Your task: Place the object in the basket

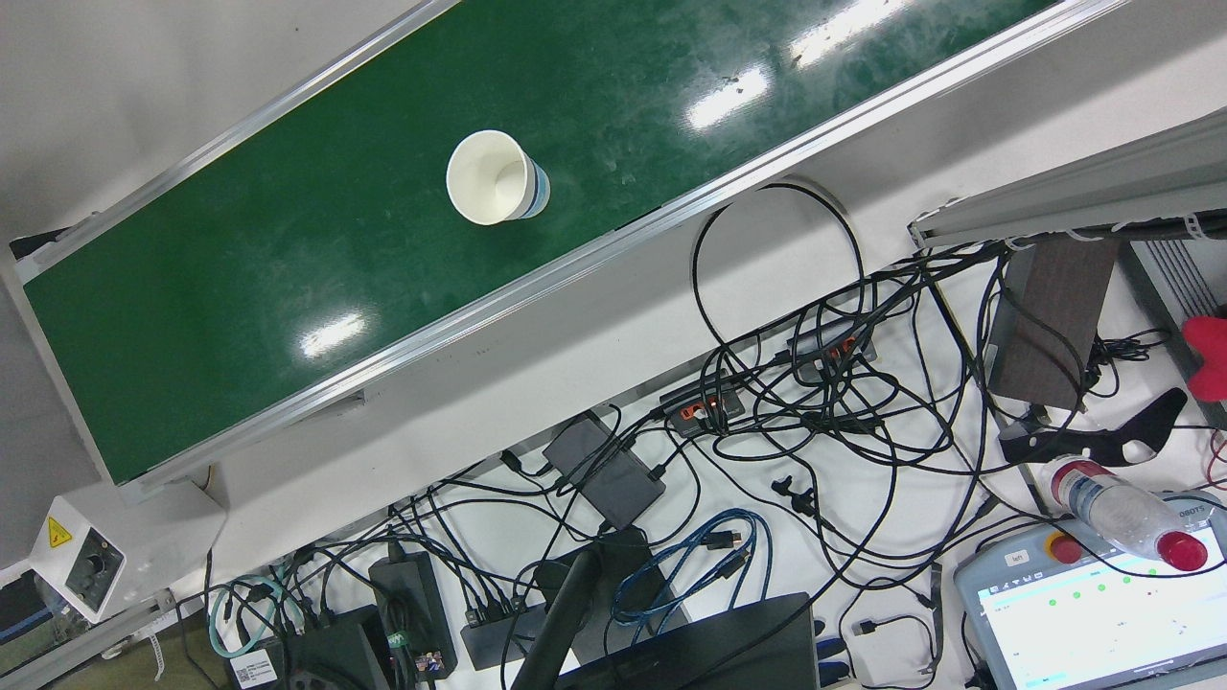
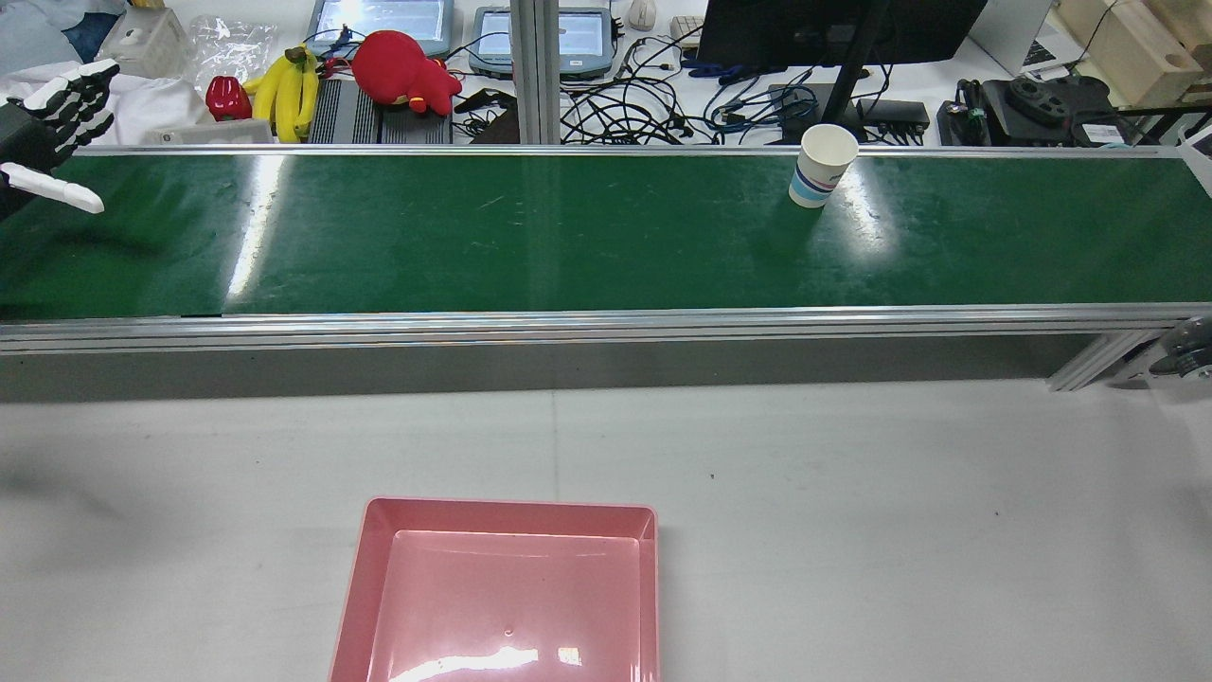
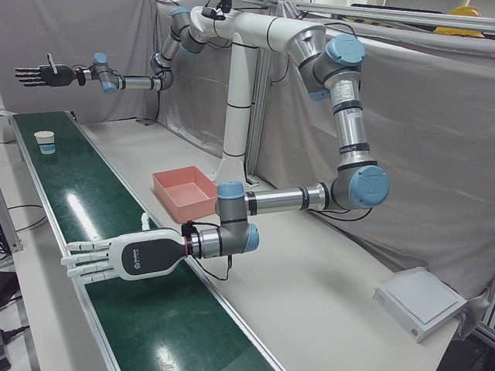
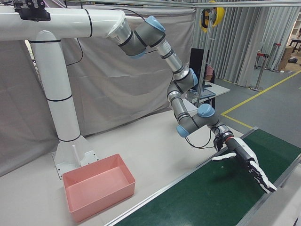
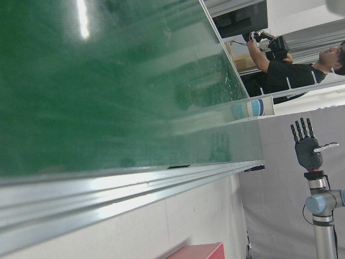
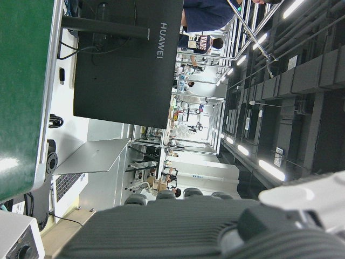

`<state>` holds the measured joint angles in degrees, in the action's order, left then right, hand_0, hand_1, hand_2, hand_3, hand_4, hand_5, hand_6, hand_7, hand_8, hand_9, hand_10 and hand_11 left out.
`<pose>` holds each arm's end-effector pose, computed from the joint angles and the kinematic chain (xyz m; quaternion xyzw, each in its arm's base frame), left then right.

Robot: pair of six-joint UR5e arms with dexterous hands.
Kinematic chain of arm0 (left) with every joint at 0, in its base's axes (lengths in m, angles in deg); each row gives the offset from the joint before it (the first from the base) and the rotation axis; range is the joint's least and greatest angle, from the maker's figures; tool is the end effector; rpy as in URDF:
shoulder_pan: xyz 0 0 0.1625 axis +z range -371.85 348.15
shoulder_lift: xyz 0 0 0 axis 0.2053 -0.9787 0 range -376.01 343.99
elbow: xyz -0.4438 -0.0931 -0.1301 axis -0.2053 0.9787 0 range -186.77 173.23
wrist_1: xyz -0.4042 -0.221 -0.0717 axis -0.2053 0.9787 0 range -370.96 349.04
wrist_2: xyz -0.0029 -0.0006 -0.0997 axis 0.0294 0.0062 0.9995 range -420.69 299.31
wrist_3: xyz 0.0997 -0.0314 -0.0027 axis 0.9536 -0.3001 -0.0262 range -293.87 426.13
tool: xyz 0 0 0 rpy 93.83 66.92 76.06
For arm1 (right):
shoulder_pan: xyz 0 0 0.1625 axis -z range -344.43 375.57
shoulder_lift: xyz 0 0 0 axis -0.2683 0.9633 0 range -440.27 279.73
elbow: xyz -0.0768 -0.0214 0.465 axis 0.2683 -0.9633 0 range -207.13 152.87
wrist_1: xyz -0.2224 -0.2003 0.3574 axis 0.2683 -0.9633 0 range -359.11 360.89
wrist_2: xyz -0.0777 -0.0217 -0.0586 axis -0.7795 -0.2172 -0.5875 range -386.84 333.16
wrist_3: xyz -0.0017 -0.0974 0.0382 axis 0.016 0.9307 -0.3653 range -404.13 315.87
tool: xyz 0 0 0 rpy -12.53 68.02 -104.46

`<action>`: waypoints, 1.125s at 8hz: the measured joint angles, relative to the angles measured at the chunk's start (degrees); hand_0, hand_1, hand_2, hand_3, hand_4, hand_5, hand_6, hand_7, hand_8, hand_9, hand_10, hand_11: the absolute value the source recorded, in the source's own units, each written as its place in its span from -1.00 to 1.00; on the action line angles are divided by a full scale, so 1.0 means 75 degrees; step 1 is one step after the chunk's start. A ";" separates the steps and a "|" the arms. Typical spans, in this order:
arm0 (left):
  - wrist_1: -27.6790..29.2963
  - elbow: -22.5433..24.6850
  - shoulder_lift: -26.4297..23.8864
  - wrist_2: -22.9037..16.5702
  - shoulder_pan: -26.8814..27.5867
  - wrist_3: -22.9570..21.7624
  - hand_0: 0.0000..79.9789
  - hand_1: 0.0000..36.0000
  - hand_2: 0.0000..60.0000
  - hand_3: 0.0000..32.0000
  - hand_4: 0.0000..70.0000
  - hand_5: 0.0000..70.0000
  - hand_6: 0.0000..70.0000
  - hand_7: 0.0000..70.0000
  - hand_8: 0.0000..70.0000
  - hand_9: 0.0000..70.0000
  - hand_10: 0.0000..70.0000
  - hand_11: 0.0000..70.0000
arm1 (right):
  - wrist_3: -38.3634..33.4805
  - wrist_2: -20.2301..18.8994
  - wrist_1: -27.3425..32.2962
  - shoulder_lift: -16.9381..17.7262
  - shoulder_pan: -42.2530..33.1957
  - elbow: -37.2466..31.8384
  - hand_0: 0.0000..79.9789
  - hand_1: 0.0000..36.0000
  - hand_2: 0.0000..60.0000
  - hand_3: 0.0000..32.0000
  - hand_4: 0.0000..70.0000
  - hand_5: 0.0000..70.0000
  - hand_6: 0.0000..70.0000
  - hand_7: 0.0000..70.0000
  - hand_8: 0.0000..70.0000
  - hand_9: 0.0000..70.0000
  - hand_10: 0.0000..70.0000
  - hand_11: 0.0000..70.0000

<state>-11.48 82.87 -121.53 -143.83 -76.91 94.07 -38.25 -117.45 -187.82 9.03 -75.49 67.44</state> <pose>0.1558 -0.6808 0.5704 0.0574 0.7888 -0.5674 0.2293 0.1423 -0.5466 0.6990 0.0376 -0.6846 0.7271 0.0344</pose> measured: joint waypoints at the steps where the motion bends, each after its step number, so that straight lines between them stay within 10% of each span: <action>1: -0.0005 0.0013 -0.0009 -0.0005 0.0001 -0.0007 0.38 -0.46 -1.00 -0.88 -0.97 -0.57 -1.00 -1.00 -1.00 -1.00 -0.94 -0.86 | 0.0000 0.0000 0.0000 0.0000 0.0000 0.0000 -1.00 -1.00 -1.00 -1.00 -1.00 -1.00 -1.00 -1.00 -1.00 -1.00 -1.00 -1.00; 9: -0.0013 0.0034 -0.0017 -0.0024 -0.0025 -0.0071 0.37 -0.46 -1.00 -0.85 -0.97 -0.60 -1.00 -1.00 -1.00 -1.00 -0.95 -0.87 | 0.0000 0.0000 0.0000 0.0000 0.0000 0.0000 -1.00 -1.00 -1.00 -1.00 -1.00 -1.00 -1.00 -1.00 -1.00 -1.00 -1.00 -1.00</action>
<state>-11.58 83.12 -121.66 -144.01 -77.09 93.54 -38.25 -117.45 -187.82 9.03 -75.49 67.44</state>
